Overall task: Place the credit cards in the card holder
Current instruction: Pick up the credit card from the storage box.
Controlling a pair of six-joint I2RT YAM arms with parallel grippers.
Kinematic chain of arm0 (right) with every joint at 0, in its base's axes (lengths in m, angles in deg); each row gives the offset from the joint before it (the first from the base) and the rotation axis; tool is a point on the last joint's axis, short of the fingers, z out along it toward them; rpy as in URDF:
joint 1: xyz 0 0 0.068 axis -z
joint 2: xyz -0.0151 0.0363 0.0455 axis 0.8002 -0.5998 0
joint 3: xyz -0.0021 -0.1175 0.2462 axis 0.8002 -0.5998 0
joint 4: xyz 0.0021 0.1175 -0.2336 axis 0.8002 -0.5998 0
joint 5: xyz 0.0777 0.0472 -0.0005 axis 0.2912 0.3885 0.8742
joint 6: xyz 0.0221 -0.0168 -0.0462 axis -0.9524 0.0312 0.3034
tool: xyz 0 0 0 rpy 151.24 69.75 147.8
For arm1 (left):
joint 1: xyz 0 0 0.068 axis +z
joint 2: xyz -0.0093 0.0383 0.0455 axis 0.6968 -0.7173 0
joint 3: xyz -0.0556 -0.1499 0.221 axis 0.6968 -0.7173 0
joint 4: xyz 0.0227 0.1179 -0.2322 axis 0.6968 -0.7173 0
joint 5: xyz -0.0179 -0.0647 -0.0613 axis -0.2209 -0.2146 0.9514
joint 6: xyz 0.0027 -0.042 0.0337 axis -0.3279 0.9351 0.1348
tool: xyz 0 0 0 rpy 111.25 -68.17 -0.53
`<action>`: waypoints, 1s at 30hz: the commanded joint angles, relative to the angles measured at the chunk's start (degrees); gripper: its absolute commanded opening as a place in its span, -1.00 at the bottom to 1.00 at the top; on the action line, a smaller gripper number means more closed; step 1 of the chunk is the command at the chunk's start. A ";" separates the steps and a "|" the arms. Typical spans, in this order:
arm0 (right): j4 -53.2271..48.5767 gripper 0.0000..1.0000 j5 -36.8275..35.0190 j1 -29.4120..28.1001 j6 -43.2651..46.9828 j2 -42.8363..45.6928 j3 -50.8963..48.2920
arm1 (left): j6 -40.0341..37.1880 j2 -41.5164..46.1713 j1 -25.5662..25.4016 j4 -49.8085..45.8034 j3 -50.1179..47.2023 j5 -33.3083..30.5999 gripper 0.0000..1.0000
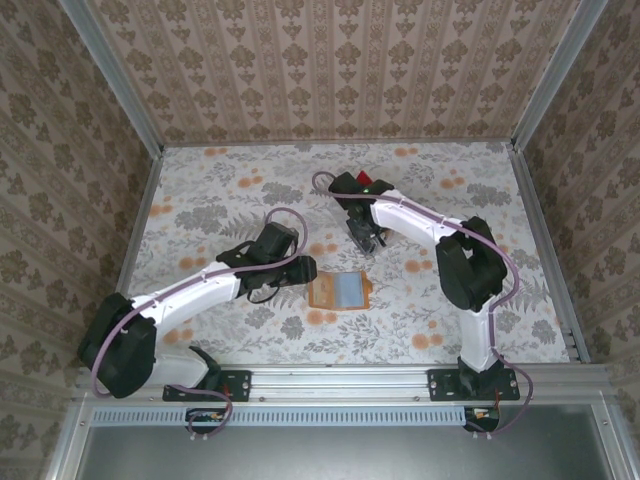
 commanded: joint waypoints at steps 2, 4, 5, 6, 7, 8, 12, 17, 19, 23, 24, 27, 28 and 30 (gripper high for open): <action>-0.84 -0.24 -9.58 -1.57 2.00 -2.55 0.92 | 0.22 1.26 0.45 -0.80 -0.44 0.07 0.09; -0.25 -0.25 -11.99 -2.14 2.54 -2.82 0.36 | 0.31 1.26 0.51 -0.73 -0.42 0.21 0.10; 0.07 -0.25 -13.01 -2.27 2.68 -2.69 0.07 | 0.32 1.16 0.49 -0.72 -0.47 0.24 0.10; 0.38 -0.25 -13.71 -2.44 2.81 -2.64 -0.24 | 0.31 1.11 0.45 -0.69 -0.40 0.33 0.10; 0.45 -0.26 -14.19 -2.46 2.87 -2.48 -0.35 | 0.28 1.01 0.45 -0.63 -0.34 0.35 0.10; 0.74 -0.26 -14.66 -2.46 2.82 -2.27 -0.58 | 0.26 0.91 0.49 -0.68 -0.37 0.41 0.10; 1.96 -0.26 -15.73 -2.46 3.21 -0.95 -1.77 | 0.34 0.64 0.45 -0.64 -0.24 0.62 0.10; 2.30 -0.40 -15.59 -2.19 3.54 -0.52 -2.51 | 0.32 0.65 0.45 -0.65 -0.32 0.70 0.10; 2.29 -0.44 -15.50 -2.19 3.42 -0.36 -2.73 | 0.31 0.64 0.45 -0.76 -0.29 0.65 0.10; 2.56 -0.51 -15.95 -2.13 3.48 0.17 -2.89 | 0.40 0.39 0.55 -0.79 -0.34 0.76 0.10; 2.52 -0.51 -16.09 -2.11 3.53 0.39 -2.86 | 0.42 0.36 0.48 -0.69 -0.40 0.83 0.10; 2.57 -0.56 -15.99 -1.68 3.78 0.46 -2.83 | 0.31 0.38 0.50 -0.63 -0.34 0.82 0.10; 2.52 -0.57 -16.02 -1.59 3.78 0.56 -2.79 | 0.31 0.38 0.51 -0.74 -0.42 0.82 0.10; 2.72 -0.57 -16.10 -1.58 4.00 0.66 -2.84 | 0.37 0.38 0.51 -0.80 -0.50 0.84 0.10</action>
